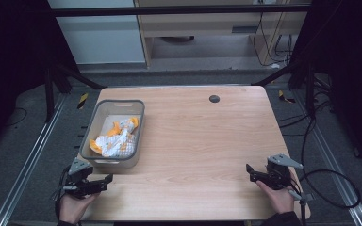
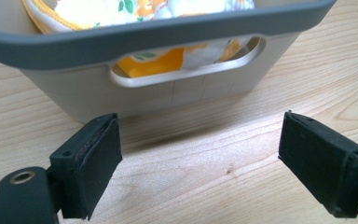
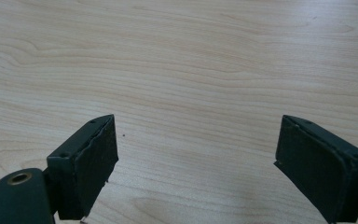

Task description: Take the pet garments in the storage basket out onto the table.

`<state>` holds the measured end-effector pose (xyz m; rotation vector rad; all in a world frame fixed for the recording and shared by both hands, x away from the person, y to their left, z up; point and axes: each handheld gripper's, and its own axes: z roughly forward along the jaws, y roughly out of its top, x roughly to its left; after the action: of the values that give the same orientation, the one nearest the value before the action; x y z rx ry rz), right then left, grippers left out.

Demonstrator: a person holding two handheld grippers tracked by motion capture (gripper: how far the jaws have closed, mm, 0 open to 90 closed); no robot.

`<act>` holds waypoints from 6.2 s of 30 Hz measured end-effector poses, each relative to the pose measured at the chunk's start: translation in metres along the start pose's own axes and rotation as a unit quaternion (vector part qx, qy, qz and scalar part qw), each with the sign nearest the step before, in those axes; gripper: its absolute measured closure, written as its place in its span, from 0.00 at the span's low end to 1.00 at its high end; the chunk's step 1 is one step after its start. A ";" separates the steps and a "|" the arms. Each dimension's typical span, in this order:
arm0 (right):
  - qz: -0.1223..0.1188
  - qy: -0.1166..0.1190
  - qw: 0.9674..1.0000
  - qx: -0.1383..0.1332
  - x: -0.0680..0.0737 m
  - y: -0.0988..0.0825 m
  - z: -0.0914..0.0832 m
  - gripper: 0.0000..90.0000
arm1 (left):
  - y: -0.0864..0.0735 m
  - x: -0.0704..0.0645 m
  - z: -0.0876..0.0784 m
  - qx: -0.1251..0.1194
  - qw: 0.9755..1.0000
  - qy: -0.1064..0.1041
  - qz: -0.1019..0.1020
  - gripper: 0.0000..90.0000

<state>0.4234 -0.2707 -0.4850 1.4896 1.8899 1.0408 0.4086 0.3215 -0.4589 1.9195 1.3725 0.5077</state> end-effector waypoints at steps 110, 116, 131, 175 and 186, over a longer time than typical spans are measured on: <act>-0.028 0.015 0.999 0.025 0.008 -0.001 0.007 0.15 | 0.141 0.010 0.027 0.073 0.996 -0.007 0.048 0.19; -0.030 0.016 0.999 0.028 0.008 -0.001 0.008 0.15 | 0.140 0.009 0.034 0.086 0.995 -0.012 0.049 0.21; -0.034 0.019 0.999 0.034 0.008 -0.002 0.009 0.15 | 0.138 0.001 0.053 0.117 0.991 -0.017 0.056 0.28; -0.036 0.026 0.998 0.046 0.009 -0.002 0.010 0.14 | 0.129 -0.002 0.080 0.161 0.984 -0.029 0.067 0.87; -0.041 0.024 0.998 0.046 0.009 -0.002 0.011 0.14 | 0.138 -0.001 0.055 0.123 0.990 -0.024 0.070 0.88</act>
<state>0.4286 -0.2593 -0.4925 1.4357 2.0393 0.9734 0.5345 0.2775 -0.3936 2.2240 1.3260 0.3700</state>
